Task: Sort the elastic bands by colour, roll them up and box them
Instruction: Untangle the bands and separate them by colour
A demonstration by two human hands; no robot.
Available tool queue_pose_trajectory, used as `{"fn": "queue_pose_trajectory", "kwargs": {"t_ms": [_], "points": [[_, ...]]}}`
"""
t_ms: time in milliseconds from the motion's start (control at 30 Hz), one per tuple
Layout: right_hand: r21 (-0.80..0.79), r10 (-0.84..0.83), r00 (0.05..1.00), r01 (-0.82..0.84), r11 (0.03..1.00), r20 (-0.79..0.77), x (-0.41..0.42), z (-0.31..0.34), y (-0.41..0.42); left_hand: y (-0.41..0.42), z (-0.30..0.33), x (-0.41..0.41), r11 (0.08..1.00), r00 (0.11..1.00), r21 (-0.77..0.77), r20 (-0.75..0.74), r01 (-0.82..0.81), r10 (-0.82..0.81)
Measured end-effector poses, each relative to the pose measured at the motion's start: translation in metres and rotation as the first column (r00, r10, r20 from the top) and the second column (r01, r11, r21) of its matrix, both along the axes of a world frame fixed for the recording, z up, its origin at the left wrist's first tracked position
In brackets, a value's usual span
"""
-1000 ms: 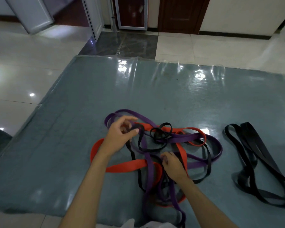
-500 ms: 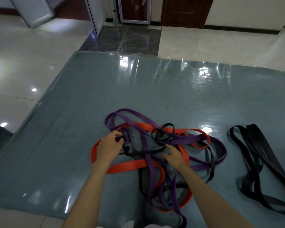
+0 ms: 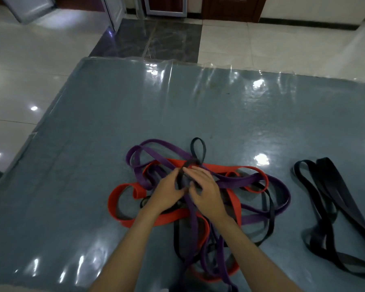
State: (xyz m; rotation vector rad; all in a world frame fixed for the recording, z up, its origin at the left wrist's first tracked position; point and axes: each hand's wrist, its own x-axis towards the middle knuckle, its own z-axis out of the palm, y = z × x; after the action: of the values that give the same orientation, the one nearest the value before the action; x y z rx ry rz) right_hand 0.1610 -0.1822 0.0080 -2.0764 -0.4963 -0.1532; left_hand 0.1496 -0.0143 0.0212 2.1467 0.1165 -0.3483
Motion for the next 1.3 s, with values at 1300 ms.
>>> {"fn": "queue_pose_trajectory", "kwargs": {"t_ms": [1300], "points": [[-0.318,-0.178,0.901,0.048,0.947,-0.396,0.039,-0.069,-0.022,0.159,-0.021,0.044,0.647,0.663,-0.352,0.092,-0.677,0.743]]}}
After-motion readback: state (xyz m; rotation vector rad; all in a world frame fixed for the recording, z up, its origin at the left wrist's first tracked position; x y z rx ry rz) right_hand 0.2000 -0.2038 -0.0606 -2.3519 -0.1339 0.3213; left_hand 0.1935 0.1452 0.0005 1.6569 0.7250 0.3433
